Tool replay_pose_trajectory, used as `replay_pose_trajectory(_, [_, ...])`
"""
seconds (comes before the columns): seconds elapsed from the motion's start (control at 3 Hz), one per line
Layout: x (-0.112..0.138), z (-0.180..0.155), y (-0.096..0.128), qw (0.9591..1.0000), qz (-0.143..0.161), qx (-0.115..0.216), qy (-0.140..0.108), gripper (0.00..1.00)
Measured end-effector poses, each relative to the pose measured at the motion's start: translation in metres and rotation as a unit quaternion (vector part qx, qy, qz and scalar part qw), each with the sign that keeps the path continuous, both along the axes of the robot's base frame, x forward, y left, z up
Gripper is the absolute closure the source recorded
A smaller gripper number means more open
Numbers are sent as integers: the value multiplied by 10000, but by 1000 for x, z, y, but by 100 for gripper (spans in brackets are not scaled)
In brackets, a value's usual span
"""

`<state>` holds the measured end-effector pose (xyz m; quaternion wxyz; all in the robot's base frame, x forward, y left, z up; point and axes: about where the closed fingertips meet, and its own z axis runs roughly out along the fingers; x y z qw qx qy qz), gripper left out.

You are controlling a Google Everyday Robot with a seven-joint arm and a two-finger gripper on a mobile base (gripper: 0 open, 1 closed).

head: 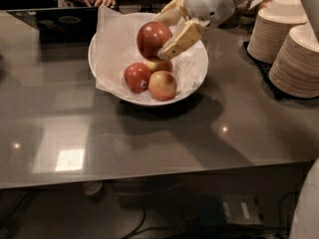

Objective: Pick apple from white bowl

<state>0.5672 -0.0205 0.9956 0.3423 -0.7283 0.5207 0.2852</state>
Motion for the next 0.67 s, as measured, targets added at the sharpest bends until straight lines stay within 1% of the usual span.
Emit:
replay_pose_trajectory(0.33, [-13,11,11,9971,663,146,-355,100])
replay_pose_trajectory(0.67, [-13,11,11,9971,662,147,-355,100])
